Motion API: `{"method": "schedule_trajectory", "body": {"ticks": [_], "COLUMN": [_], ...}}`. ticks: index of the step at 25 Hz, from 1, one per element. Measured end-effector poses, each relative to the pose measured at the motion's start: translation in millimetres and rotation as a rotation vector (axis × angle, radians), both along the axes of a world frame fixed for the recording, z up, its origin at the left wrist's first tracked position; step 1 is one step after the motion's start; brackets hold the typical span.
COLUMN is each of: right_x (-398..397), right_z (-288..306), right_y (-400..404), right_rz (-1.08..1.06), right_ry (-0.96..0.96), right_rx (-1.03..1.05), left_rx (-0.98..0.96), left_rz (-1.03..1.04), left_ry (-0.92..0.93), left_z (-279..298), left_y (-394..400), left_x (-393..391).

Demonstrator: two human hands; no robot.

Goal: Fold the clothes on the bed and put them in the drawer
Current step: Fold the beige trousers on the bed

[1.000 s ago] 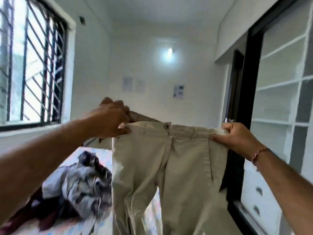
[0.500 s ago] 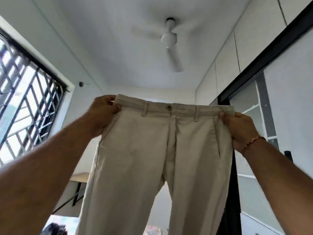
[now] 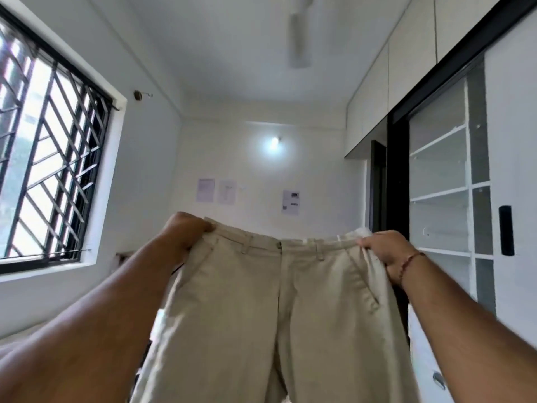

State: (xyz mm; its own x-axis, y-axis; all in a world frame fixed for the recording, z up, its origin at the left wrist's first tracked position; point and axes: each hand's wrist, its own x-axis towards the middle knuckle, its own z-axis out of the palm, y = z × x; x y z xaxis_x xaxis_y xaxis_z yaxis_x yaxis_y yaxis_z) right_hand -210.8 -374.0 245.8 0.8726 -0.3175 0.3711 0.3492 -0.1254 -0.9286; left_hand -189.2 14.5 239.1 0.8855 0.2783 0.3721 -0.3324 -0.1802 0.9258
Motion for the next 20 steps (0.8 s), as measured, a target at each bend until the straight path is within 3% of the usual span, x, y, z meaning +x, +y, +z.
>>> {"method": "schedule_trajectory", "body": {"ticks": [4, 8, 10, 13, 15, 17, 19, 20], "right_x": [13, -21, -39, -61, -58, -46, -40, -38], "right_z": [-2, 23, 31, 31, 25, 21, 19, 17], "right_y": [45, 98, 116, 121, 110, 98, 91, 88], "right_rz": [-0.014, 0.029, 0.174, 0.605, 0.636, 0.383, 0.264, 0.273], "right_ry": [-0.094, -0.268, -0.334, -0.257, -0.310, -0.408, -0.426, -0.428], "right_rx": [-0.033, -0.185, -0.082, 0.155, 0.044, -0.057, -0.025, 0.002], "left_rx": [-0.074, 0.030, 0.086, 0.073, 0.077, 0.215, 0.316, 0.285], "left_rz": [-0.192, -0.317, -0.347, -0.495, -0.590, -0.385, 0.027, -0.021], "left_ry": [-0.114, -0.281, -0.353, -0.353, -0.344, -0.502, -0.530, -0.434], "left_z": [11, 35, 44, 49, 51, 51, 39, 28], "left_y": [-60, -115, -131, -140, -134, -116, -85, -69], "left_x": [-13, -54, -69, -79, -82, -71, -54, -49]}}
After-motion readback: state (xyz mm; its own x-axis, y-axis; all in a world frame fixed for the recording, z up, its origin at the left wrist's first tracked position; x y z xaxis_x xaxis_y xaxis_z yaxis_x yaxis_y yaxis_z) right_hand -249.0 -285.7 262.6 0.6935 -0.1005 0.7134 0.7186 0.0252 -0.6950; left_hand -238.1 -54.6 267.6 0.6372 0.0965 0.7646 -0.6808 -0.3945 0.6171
